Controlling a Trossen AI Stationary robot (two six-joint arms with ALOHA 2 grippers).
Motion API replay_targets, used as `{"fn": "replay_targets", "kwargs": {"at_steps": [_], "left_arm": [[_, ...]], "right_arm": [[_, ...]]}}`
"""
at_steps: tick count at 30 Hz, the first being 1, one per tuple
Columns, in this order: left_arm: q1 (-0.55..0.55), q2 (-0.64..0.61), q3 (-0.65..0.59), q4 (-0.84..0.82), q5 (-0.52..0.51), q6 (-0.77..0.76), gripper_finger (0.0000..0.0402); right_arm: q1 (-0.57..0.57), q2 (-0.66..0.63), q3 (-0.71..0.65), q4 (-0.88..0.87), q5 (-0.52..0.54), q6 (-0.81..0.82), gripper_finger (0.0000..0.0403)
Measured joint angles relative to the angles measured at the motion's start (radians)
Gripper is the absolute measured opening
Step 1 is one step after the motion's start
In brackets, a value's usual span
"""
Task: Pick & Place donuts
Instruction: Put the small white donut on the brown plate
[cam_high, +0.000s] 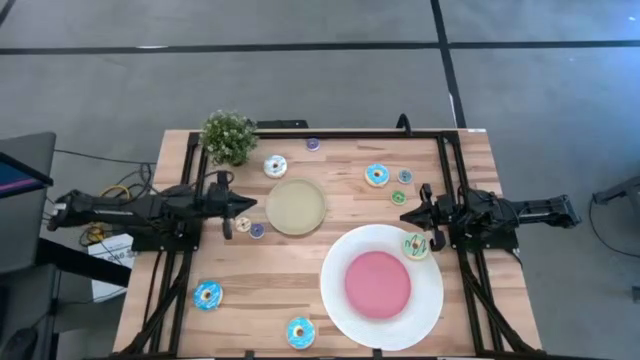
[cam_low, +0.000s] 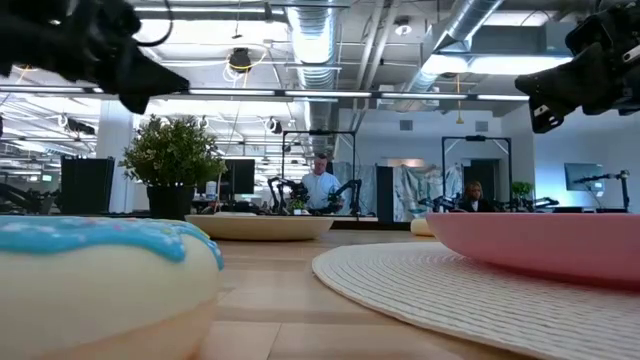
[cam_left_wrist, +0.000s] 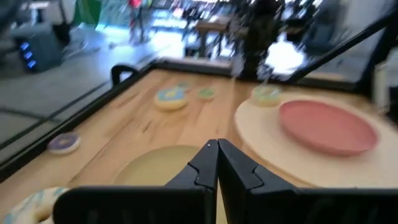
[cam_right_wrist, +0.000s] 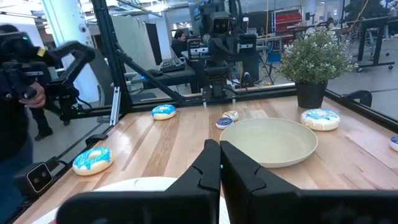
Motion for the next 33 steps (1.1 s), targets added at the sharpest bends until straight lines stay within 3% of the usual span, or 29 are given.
{"fn": "replay_targets", "kwargs": {"at_steps": [4,12,18,21,25,33], "left_arm": [[-0.021,0.203,0.155,-0.139,-0.009,-0.098,0.0000],[-0.066,0.499,0.525,-0.722,-0.141,-0.543,0.0000],[-0.066,0.620,0.635,-1.004,-0.122,-0.724,0.0000],[-0.066,0.652,0.638,-1.041,-0.075,-0.692,0.0009],[-0.071,0.692,0.639,-1.041,0.003,-0.482,0.0044],[-0.043,0.775,0.640,-1.076,0.276,-0.294,0.0170]], "right_arm": [[0.000,0.000,0.000,0.000,0.000,0.000,0.0000],[0.000,0.000,0.000,0.000,0.000,0.000,0.0000],[0.000,0.000,0.000,0.000,0.000,0.000,0.0000],[0.000,0.000,0.000,0.000,0.000,0.000,0.0000],[0.000,0.000,0.000,0.000,0.000,0.000,0.0000],[0.000,0.000,0.000,0.000,0.000,0.000,0.0000]]}}
